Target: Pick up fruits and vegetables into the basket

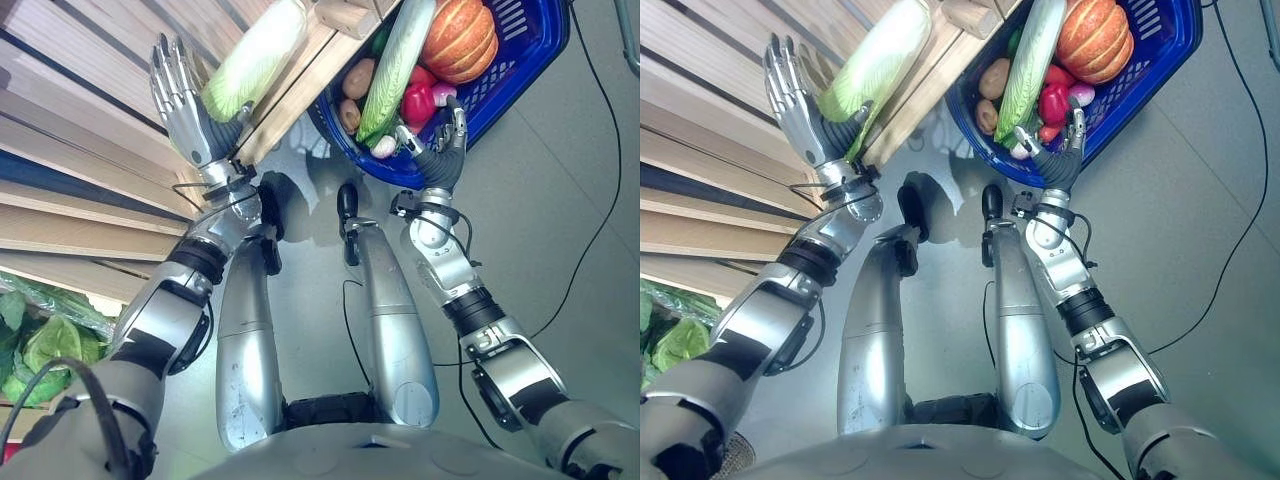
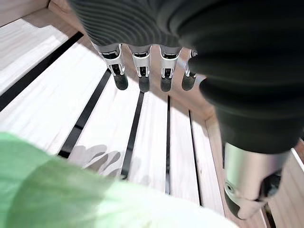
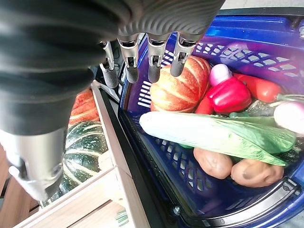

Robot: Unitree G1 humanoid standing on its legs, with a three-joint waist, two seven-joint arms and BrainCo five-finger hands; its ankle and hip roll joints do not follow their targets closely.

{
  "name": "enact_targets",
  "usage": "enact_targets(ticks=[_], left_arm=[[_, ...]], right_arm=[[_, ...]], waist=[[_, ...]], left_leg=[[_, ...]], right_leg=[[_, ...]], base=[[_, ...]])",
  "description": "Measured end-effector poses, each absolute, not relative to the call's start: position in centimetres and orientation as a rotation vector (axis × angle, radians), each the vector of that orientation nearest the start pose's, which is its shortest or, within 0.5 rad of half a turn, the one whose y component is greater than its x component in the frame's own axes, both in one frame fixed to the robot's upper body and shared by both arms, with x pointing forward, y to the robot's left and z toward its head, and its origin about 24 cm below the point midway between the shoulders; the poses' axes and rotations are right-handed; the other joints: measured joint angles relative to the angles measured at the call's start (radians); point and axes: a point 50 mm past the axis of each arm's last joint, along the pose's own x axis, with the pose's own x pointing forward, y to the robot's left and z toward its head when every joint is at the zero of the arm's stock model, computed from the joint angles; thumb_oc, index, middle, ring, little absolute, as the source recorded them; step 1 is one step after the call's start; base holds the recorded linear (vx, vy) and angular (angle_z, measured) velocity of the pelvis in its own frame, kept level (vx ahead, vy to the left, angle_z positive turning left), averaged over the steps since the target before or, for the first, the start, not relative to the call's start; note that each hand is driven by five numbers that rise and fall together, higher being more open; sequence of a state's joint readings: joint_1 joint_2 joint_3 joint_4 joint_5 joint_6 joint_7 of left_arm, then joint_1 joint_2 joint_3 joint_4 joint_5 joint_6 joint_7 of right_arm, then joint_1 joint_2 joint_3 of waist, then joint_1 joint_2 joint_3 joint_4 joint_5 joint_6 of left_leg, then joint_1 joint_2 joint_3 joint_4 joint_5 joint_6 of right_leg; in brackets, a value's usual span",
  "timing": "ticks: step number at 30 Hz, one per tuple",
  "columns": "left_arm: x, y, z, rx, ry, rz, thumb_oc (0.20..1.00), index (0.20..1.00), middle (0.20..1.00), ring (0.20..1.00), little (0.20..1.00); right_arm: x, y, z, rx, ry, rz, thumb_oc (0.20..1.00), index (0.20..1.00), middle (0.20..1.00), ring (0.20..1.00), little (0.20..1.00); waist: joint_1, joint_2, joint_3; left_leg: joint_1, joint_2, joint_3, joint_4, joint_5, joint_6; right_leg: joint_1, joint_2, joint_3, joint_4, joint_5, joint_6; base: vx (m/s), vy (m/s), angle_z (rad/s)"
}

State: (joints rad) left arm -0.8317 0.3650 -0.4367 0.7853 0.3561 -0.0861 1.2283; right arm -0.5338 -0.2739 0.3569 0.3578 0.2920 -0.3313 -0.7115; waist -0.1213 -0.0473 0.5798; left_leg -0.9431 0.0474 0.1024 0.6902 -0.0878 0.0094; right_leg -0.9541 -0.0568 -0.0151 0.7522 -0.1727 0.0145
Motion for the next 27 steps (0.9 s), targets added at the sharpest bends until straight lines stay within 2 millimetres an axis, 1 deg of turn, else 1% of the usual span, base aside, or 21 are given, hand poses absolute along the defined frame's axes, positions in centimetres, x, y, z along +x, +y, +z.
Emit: enact_targets(ticks=[7,11,15,21,22,23,24,25,26,27], left_arm=[[37.1,16.9,14.4,0.876,-0.550,0.732,1.000,1.000,1.000,1.000,1.000],[37.4,17.7,13.4,0.894,-0.431,0.736,1.000,1.000,1.000,1.000,1.000],[37.5,18.4,13.3,0.917,-0.398,0.738,1.000,1.000,1.000,1.000,1.000],[37.8,19.2,13.9,0.925,-0.351,0.786,1.000,1.000,1.000,1.000,1.000],[37.8,19.4,14.1,0.935,-0.344,0.798,0.881,0.881,0.881,0.881,0.881],[37.9,19.5,14.2,0.940,-0.343,0.804,0.639,0.639,0.639,0.639,0.639],[37.9,19.7,14.4,0.946,-0.332,0.815,0.379,0.379,0.379,0.379,0.379],[38.0,19.7,14.5,0.946,-0.329,0.818,0.256,0.256,0.256,0.256,0.256],[38.1,19.8,14.6,0.950,-0.328,0.823,0.200,0.200,0.200,0.200,0.200],[38.1,19.8,14.6,0.956,-0.323,0.825,0.200,0.200,0.200,0.200,0.200]], right_arm=[[33.1,-13.6,12.6,0.068,-0.403,-0.319,1.000,1.000,1.000,1.000,1.000],[33.1,-13.6,12.6,0.065,-0.401,-0.317,1.000,1.000,1.000,1.000,1.000],[33.1,-13.8,12.5,0.053,-0.400,-0.304,1.000,1.000,1.000,1.000,1.000],[33.1,-13.9,12.6,0.049,-0.404,-0.299,1.000,1.000,1.000,1.000,1.000],[33.1,-13.9,12.7,0.050,-0.408,-0.298,1.000,1.000,1.000,1.000,1.000],[33.1,-13.9,12.8,0.051,-0.410,-0.297,1.000,1.000,1.000,1.000,1.000],[33.0,-13.9,12.9,0.052,-0.415,-0.296,1.000,1.000,1.000,1.000,1.000],[33.0,-13.9,13.0,0.055,-0.421,-0.294,1.000,1.000,1.000,1.000,1.000],[32.9,-13.8,13.3,0.062,-0.432,-0.290,1.000,1.000,1.000,1.000,1.000],[32.9,-13.7,13.6,0.068,-0.443,-0.284,1.000,1.000,1.000,1.000,1.000]], waist=[[-0.001,0.000,0.000],[-0.003,0.000,0.000],[-0.003,0.000,0.000],[-0.006,0.000,0.000],[-0.007,0.000,0.000],[-0.009,0.000,0.000],[-0.014,0.000,0.000],[-0.016,0.000,0.000],[-0.018,0.000,0.000],[-0.021,0.000,0.000]], left_leg=[[0.001,0.002,0.006,0.005,0.000,0.001],[0.002,0.003,0.007,0.006,0.000,0.000],[0.001,0.006,0.006,0.022,-0.006,0.001],[-0.014,0.005,0.014,0.026,-0.005,0.003],[-0.023,0.006,0.015,0.035,-0.006,0.002],[-0.028,0.008,0.014,0.038,-0.006,0.002],[-0.034,0.008,0.013,0.038,-0.006,0.002],[-0.037,0.008,0.013,0.038,-0.006,0.002],[-0.041,0.008,0.014,0.038,-0.006,0.002],[-0.045,0.008,0.015,0.039,-0.006,0.002]], right_leg=[[-0.001,0.001,0.001,0.003,0.003,-0.004],[-0.002,0.002,0.003,0.007,0.003,-0.004],[-0.002,0.003,0.004,0.020,-0.001,-0.001],[-0.024,-0.001,0.010,0.028,-0.001,0.001],[-0.035,0.000,0.011,0.034,-0.001,0.000],[-0.038,0.001,0.011,0.035,-0.001,0.000],[-0.044,0.001,0.010,0.036,0.000,0.000],[-0.046,0.001,0.010,0.036,0.001,-0.002],[-0.051,0.001,0.011,0.036,0.000,0.000],[-0.056,0.001,0.012,0.037,0.000,-0.001]], base=[[0.00,0.000,0.00],[0.01,0.001,0.00],[0.00,0.002,-0.01],[0.01,0.003,-0.01],[0.01,0.004,-0.04],[0.00,0.000,0.00],[0.00,0.000,0.00],[0.00,0.000,0.00],[0.00,0.000,0.00],[0.00,0.000,0.00]])
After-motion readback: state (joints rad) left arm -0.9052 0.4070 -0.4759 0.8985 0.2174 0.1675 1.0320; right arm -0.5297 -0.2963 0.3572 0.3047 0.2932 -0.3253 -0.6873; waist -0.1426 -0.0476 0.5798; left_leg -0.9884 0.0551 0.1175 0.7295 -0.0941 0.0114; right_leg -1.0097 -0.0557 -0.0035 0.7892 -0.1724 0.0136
